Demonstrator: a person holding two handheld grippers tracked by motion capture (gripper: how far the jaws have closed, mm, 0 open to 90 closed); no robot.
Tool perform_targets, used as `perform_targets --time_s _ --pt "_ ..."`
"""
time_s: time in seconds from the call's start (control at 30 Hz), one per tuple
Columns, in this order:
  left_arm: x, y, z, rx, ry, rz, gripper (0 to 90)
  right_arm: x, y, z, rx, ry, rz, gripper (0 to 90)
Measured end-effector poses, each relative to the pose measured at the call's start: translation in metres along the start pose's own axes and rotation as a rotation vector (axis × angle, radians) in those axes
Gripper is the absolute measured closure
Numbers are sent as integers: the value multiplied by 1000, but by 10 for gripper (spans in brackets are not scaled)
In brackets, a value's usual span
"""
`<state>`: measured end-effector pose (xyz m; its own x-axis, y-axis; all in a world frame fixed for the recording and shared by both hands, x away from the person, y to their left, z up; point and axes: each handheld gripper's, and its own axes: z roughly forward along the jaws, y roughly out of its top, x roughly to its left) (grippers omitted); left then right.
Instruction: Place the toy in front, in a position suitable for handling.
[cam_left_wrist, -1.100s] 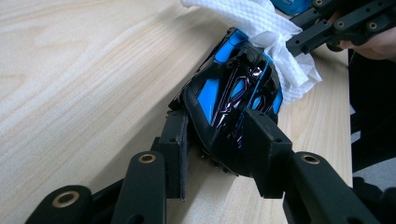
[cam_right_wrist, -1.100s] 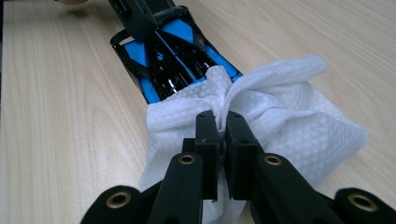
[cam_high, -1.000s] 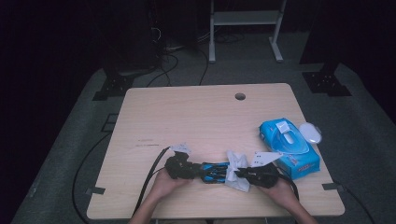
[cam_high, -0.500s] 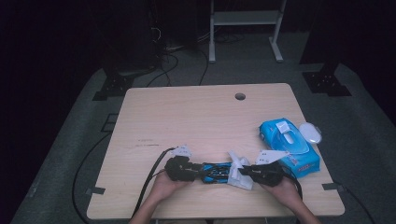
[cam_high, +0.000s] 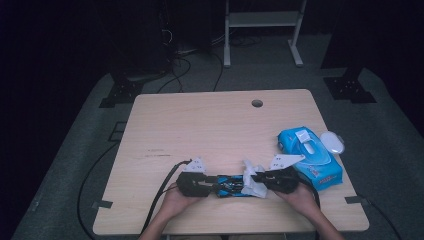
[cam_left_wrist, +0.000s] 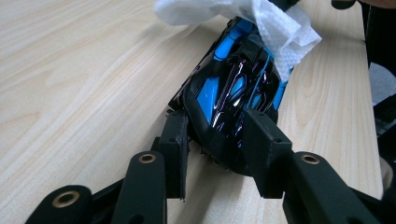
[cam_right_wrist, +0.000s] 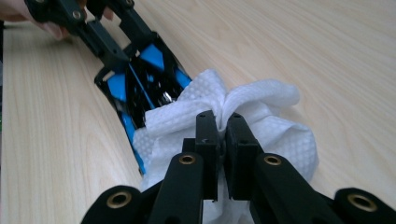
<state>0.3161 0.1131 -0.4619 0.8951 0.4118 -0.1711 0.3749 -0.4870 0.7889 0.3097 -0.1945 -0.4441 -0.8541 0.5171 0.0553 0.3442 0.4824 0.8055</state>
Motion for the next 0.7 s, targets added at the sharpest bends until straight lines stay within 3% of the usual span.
perform_targets --time_s 0.1,0.3,0.43,0.7 --pt "-5 0 -1 -5 21 40 618 4 9 9 4 27 -16 846" --pt "-8 -2 -2 -20 31 60 619 4 14 12 7 35 -14 846" --pt "-11 -3 -3 -25 44 93 621 -2 16 8 12 24 -5 845" --pt "-16 -6 -4 -45 60 116 627 -13 21 7 39 33 -5 843"
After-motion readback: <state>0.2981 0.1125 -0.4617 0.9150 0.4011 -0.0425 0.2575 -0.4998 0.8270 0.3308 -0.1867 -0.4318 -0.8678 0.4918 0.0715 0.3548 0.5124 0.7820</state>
